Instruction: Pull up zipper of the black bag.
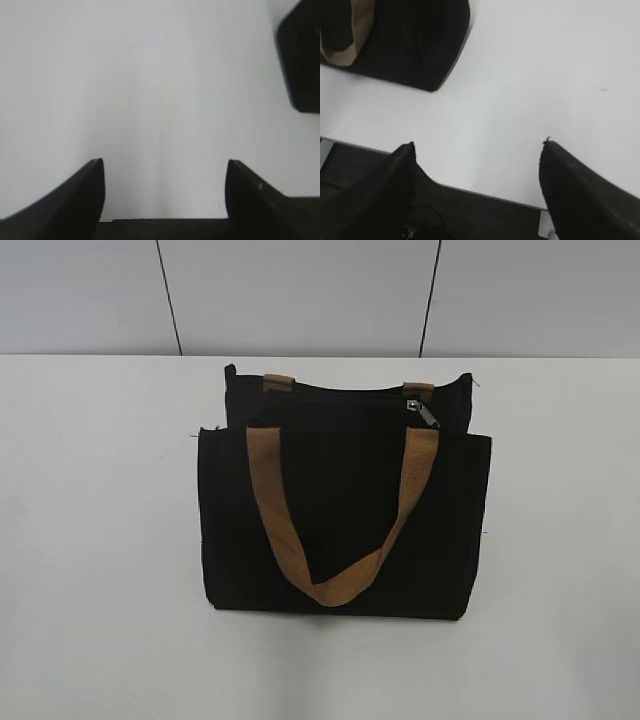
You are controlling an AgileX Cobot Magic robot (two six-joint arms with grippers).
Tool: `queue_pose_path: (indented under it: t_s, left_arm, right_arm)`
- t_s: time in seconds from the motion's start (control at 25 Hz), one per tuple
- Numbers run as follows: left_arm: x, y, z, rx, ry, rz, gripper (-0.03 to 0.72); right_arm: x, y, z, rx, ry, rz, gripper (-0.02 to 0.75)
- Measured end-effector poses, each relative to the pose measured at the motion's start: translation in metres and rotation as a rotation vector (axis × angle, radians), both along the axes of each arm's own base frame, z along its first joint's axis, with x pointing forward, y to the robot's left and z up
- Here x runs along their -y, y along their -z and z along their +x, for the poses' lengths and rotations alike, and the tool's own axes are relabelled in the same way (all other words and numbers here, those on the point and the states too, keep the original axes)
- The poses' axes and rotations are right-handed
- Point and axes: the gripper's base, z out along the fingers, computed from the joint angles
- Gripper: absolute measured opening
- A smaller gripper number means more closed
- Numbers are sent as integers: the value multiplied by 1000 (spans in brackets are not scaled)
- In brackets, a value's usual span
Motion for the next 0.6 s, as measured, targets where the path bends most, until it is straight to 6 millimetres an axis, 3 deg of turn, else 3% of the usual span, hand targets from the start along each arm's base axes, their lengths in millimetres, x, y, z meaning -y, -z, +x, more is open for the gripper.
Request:
queue_pose_path:
  t_s: [0.48, 0.6]
  left_arm:
    - [-5, -3, -45, 269, -74, -23, 561]
    - [-5, -3, -46, 277, -75, -24, 561]
  right_arm:
    - [-1, -1, -16, 139, 169, 6, 577]
    - [-1, -1, -16, 139, 168, 7, 577]
